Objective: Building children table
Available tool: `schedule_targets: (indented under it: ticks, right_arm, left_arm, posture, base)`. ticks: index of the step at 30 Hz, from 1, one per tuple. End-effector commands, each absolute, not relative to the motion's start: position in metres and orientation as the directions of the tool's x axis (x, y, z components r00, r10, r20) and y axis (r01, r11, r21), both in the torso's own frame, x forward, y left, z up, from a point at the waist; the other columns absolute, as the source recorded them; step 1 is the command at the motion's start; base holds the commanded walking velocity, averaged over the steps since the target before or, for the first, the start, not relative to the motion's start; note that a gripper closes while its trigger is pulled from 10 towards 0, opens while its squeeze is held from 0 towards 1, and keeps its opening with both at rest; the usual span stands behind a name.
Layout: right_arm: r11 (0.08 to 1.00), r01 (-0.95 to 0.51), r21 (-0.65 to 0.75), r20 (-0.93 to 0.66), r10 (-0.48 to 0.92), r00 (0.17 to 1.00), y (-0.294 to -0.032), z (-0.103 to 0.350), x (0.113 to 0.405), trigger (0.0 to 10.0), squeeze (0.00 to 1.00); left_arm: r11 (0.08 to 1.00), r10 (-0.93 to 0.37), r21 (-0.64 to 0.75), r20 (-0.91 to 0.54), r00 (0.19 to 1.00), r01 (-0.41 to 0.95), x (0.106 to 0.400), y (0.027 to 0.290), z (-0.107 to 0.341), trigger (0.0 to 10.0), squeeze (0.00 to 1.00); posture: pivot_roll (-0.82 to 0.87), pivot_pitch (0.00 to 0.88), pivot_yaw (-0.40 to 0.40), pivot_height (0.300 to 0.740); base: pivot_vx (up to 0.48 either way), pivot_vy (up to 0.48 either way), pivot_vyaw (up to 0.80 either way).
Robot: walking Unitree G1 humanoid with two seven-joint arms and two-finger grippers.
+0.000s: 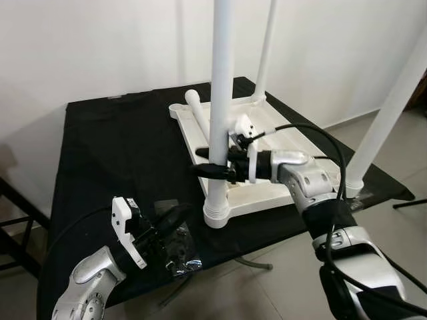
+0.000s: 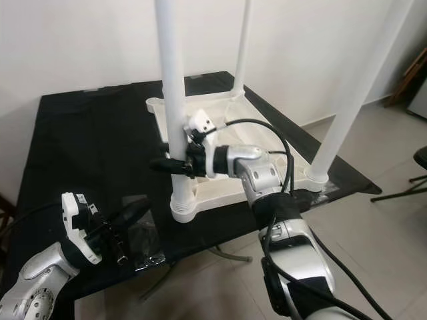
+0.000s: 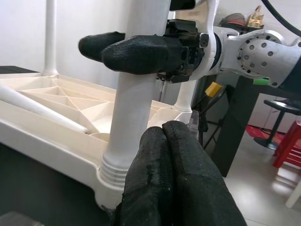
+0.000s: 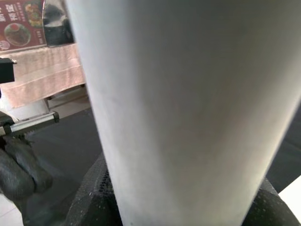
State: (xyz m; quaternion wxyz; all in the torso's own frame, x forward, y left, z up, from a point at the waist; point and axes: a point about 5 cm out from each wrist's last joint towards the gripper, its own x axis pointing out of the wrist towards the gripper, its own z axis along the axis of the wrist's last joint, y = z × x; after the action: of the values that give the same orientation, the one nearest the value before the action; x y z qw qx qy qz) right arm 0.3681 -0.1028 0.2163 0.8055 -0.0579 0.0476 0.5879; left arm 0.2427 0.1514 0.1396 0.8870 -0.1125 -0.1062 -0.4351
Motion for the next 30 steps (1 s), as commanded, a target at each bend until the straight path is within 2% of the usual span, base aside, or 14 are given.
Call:
schedule_targets:
  ticks: [1,8,9,11,12,14,15,16,18,24,25,28,29,30]
  right_arm:
    - [0.284,-0.959,-0.006,-0.172,0.944,0.281,-0.104,0.209,0.368,0.0,0.0]
    - [0.332,-0.943,-0.002,-0.164,0.93,0.328,-0.109,0.203,0.369,0.0,0.0]
    - [0.437,-0.9,-0.001,-0.161,0.888,0.431,-0.11,0.196,0.371,0.0,0.0]
    - [0.437,-0.9,-0.001,-0.161,0.888,0.431,-0.11,0.196,0.371,0.0,0.0]
    - [0.809,-0.587,0.005,-0.093,0.585,0.806,-0.105,0.178,0.371,0.0,0.0]
    - [0.809,-0.587,0.005,-0.093,0.585,0.806,-0.105,0.178,0.371,0.0,0.0]
    - [0.916,-0.398,0.058,-0.129,0.402,0.907,-0.106,0.16,0.357,0.0,0.0]
    - [0.938,-0.33,0.101,-0.159,0.343,0.926,-0.097,0.144,0.335,0.0,0.0]
    - [0.937,-0.323,0.133,-0.176,0.343,0.923,-0.09,0.136,0.32,0.0,0.0]
    - [0.88,-0.47,0.067,-0.186,0.474,0.861,-0.075,0.135,0.319,0.0,0.0]
    - [0.864,-0.496,0.088,-0.179,0.504,0.845,-0.072,0.137,0.321,10.0,0.0]
    - [0.852,-0.513,0.104,-0.175,0.524,0.834,-0.07,0.139,0.322,10.0,0.0]
    - [0.796,-0.595,0.113,-0.141,0.606,0.783,-0.066,0.148,0.325,10.0,1.0]
    - [0.772,-0.625,0.117,-0.125,0.636,0.762,-0.064,0.152,0.326,10.0,1.0]
  left_arm:
    - [0.597,-0.748,-0.108,0.281,0.601,0.795,0.241,0.15,0.137,10.0,0.0]
    - [0.597,-0.748,-0.11,0.28,0.602,0.794,0.241,0.151,0.137,10.0,0.0]
    - [0.596,-0.749,-0.112,0.28,0.601,0.795,0.241,0.151,0.138,10.0,0.0]
    - [0.596,-0.749,-0.112,0.28,0.601,0.795,0.241,0.151,0.138,10.0,0.0]
    - [0.596,-0.749,-0.112,0.281,0.601,0.795,0.24,0.152,0.138,10.0,0.0]
    - [0.596,-0.749,-0.112,0.281,0.601,0.795,0.24,0.152,0.138,10.0,0.0]
    - [0.597,-0.748,-0.111,0.281,0.601,0.795,0.24,0.152,0.138,10.0,0.0]
    - [0.598,-0.747,-0.11,0.282,0.602,0.794,0.24,0.153,0.139,10.0,0.0]
    - [0.599,-0.746,-0.11,0.282,0.603,0.793,0.241,0.154,0.139,10.0,0.0]
    - [0.591,-0.754,-0.109,0.276,0.596,0.799,0.243,0.153,0.138,10.0,0.0]
    - [0.59,-0.755,-0.11,0.276,0.595,0.8,0.243,0.153,0.138,10.0,0.0]
    - [0.591,-0.755,-0.11,0.275,0.595,0.799,0.243,0.153,0.138,10.0,0.0]
    - [0.593,-0.752,-0.111,0.277,0.598,0.797,0.243,0.152,0.138,10.0,0.0]
    - [0.593,-0.752,-0.111,0.277,0.598,0.797,0.243,0.152,0.138,10.0,0.0]
  posture:
    - [0.04,0.0,-0.025,0.74]
    - [0.03,0.0,-0.02,0.74]
    - [0.02,0.0,-0.024,0.74]
    - [0.02,0.0,-0.024,0.74]
    - [0.02,0.003,-0.043,0.74]
    - [0.02,0.003,-0.043,0.74]
    - [0.02,0.003,-0.043,0.74]
    - [0.03,0.017,-0.033,0.74]
    - [0.02,0.014,-0.029,0.74]
    - [0.01,0.0,-0.022,0.74]
    - [0.02,0.0,-0.023,0.74]
    - [0.02,0.0,-0.023,0.74]
    - [0.02,0.0,-0.02,0.74]
    - [0.02,0.0,-0.02,0.74]
  base:
    - [0.0,0.0,0.0]
    - [0.0,0.0,0.0]
    - [0.0,0.0,0.0]
    - [0.0,0.0,0.0]
    - [0.0,0.0,0.0]
    - [0.0,0.0,0.0]
    - [0.0,0.0,0.0]
    - [0.0,0.0,0.0]
    - [0.0,0.0,0.0]
    - [0.0,0.0,0.0]
    - [0.0,0.0,0.0]
    - [0.0,0.0,0.0]
    - [0.0,0.0,0.0]
    - [0.0,0.0,0.0]
